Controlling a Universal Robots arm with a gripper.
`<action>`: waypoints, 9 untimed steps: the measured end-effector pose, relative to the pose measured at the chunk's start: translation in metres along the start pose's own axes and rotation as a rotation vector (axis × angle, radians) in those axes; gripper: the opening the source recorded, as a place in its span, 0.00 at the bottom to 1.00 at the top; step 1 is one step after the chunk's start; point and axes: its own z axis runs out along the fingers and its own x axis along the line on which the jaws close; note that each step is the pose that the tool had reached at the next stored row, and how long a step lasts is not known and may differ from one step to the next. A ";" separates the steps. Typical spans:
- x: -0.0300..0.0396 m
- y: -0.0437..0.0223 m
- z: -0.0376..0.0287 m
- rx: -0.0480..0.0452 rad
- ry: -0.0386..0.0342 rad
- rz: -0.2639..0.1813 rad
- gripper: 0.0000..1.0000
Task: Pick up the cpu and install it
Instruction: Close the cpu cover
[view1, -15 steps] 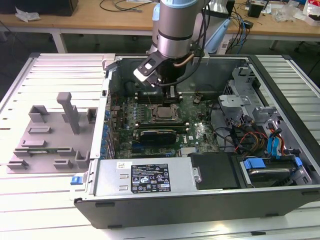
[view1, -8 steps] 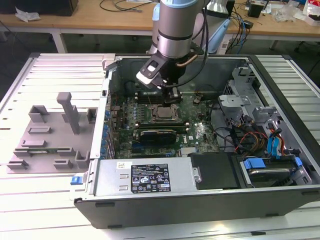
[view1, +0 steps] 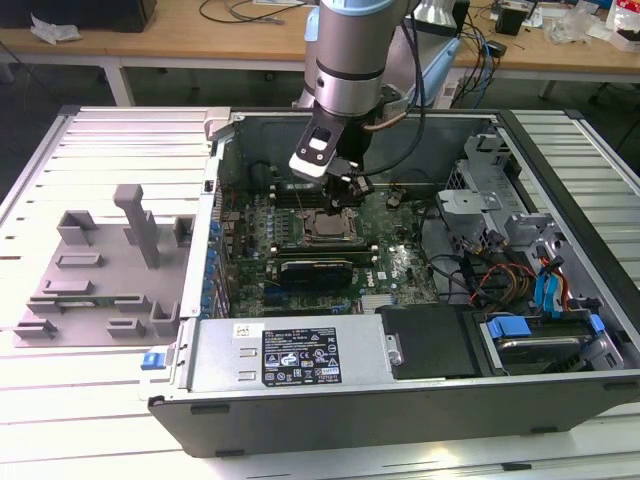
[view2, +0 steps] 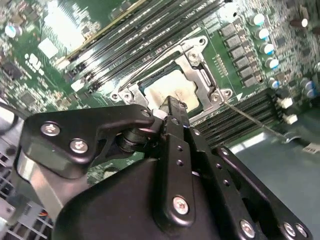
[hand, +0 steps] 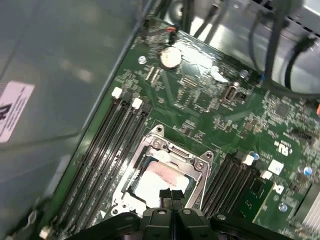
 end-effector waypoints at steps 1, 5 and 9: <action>0.0000 0.0000 0.0000 -0.0001 -0.0007 -0.029 0.11; 0.0000 0.0000 0.0000 -0.0007 -0.0031 -0.128 0.11; 0.0000 0.0000 0.0000 -0.0018 -0.0061 -0.272 0.11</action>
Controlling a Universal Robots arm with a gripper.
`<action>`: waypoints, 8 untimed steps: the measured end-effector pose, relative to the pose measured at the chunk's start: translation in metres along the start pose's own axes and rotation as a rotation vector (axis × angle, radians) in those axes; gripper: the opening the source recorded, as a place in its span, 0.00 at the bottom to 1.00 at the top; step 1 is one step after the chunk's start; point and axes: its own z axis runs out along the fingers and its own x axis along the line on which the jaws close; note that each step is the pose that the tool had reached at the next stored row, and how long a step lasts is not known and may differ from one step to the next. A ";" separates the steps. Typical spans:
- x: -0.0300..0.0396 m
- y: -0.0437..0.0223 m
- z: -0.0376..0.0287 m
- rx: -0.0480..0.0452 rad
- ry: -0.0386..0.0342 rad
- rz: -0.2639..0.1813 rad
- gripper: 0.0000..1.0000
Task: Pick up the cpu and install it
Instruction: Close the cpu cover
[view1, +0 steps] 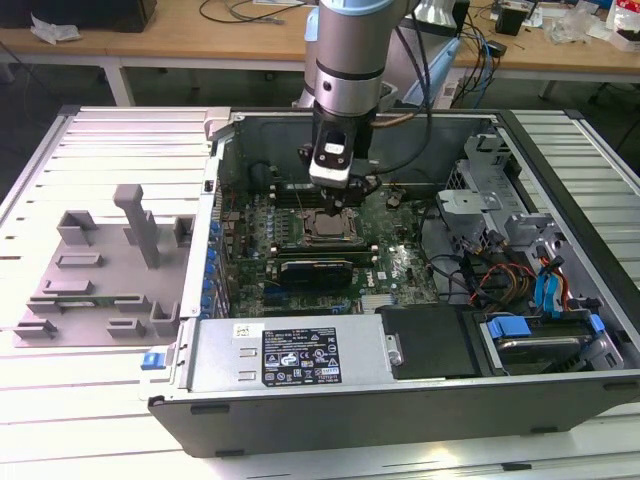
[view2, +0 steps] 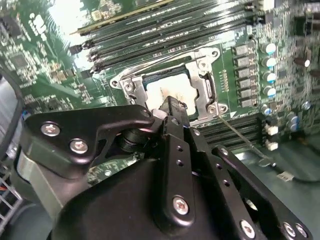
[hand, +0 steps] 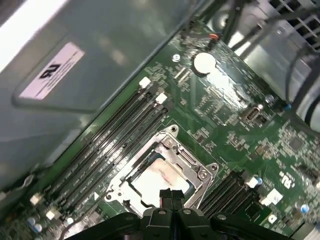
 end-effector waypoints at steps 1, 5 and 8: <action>0.0000 0.0000 0.0000 -0.0003 -0.0006 -0.032 0.11; 0.0000 0.0000 0.0001 -0.0018 -0.0034 -0.180 0.11; 0.0000 0.0000 0.0001 -0.0027 -0.0048 -0.256 0.11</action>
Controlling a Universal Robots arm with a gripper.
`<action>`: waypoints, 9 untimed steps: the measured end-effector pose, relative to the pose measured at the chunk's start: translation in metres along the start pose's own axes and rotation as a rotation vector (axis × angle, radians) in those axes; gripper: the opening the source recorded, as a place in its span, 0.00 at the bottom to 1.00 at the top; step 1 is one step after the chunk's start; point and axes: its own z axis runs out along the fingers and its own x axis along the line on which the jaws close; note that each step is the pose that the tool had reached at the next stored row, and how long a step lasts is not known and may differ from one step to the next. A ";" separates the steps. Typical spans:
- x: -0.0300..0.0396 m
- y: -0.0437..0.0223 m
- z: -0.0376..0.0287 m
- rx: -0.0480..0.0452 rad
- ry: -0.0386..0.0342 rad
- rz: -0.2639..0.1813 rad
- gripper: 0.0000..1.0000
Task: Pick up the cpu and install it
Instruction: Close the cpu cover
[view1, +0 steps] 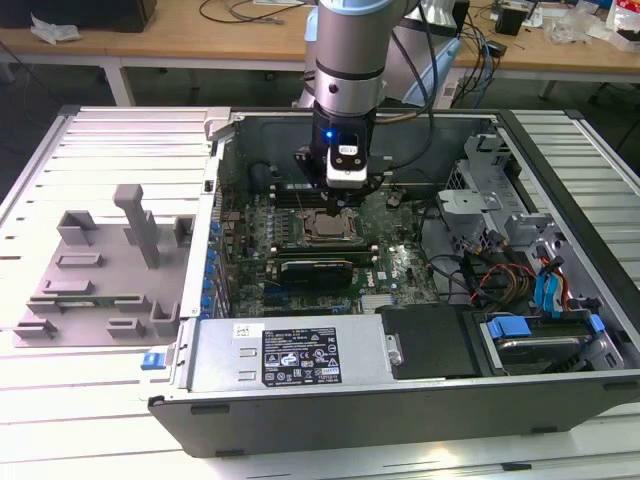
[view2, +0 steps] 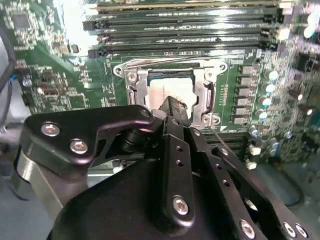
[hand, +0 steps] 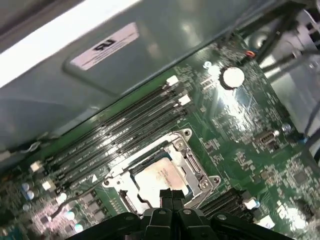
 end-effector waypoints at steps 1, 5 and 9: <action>0.0000 0.0000 0.0000 -0.0006 -0.0010 -0.058 0.11; 0.0000 0.0000 0.0003 -0.0023 -0.0036 -0.200 0.11; 0.0000 0.0000 0.0006 -0.0041 -0.0065 -0.363 0.11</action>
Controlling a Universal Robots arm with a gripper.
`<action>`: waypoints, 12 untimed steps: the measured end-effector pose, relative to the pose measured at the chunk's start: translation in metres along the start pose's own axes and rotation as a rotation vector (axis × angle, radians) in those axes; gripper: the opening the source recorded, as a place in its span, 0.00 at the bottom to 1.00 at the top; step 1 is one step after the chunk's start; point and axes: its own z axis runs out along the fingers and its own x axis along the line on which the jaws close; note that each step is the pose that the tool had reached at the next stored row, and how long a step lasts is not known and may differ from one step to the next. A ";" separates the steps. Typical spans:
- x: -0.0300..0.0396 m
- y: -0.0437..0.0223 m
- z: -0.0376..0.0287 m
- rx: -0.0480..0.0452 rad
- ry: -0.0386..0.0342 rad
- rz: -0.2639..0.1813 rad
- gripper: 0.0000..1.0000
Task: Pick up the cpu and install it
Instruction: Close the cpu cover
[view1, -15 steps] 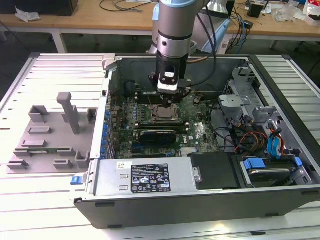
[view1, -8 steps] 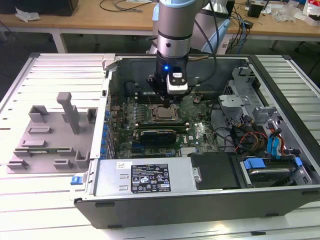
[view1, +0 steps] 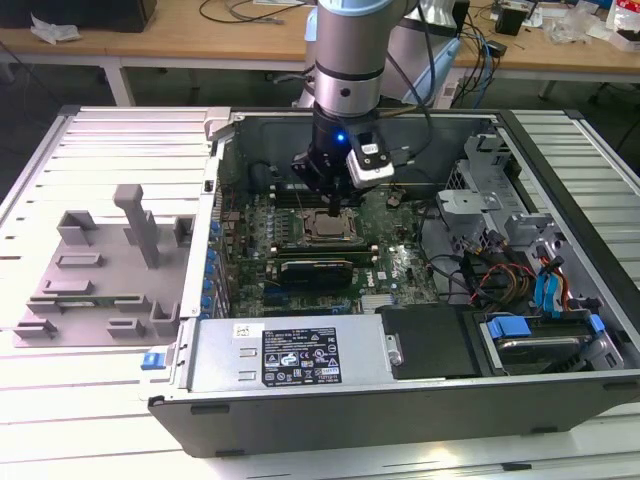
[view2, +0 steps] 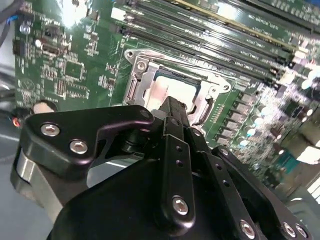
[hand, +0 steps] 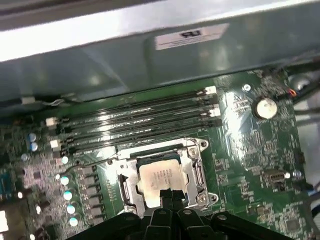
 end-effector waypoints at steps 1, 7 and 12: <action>0.0000 0.0000 0.0001 -0.0005 -0.0006 -0.036 0.11; 0.0000 0.0000 0.0005 -0.0026 -0.0040 -0.222 0.11; 0.0072 -0.0013 0.0016 -0.0026 -0.0045 -0.222 0.11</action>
